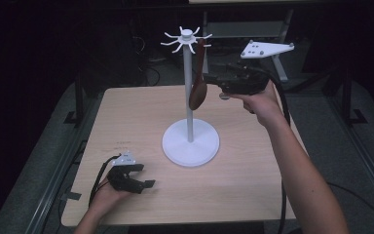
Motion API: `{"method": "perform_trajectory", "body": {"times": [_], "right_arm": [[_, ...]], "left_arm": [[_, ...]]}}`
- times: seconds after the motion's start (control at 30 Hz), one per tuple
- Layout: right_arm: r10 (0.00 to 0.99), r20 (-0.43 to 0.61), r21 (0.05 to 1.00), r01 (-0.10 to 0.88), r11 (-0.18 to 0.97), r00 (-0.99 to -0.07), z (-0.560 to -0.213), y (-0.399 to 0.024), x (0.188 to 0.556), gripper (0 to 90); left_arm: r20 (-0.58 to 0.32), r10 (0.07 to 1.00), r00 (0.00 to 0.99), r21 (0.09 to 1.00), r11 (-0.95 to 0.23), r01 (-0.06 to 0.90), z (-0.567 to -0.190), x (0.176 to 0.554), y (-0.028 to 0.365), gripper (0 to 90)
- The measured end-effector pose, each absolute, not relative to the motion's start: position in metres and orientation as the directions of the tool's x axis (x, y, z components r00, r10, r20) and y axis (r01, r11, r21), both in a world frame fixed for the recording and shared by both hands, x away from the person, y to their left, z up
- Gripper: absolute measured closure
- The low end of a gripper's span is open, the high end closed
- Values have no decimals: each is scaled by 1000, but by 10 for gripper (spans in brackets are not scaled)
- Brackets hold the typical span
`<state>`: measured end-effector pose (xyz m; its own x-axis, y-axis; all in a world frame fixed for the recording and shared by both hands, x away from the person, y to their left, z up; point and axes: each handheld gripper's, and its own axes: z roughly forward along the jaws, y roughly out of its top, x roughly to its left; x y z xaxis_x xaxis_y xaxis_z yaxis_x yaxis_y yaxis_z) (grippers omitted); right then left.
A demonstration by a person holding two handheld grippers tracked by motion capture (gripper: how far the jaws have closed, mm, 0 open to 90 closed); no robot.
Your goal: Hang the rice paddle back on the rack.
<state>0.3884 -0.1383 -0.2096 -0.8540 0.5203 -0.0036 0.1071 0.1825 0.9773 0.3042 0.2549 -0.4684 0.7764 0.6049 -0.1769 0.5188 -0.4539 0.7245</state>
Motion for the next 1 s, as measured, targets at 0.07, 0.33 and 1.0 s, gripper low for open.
{"method": "perform_trajectory", "body": {"times": [0.07, 0.33, 1.0], "right_arm": [[523, -5, 978, 106, 182, -852, -212, -142, 388, 508], [558, 5, 971, 137, 194, -830, -230, -158, 385, 478], [614, 11, 947, 205, 246, -789, -278, -186, 366, 410]], "left_arm": [[-179, 607, 775, 723, -453, 522, -469, 305, 255, 157], [-175, 603, 779, 727, -454, 515, -469, 305, 255, 157], [-175, 601, 780, 732, -451, 511, -470, 303, 254, 156]]}}
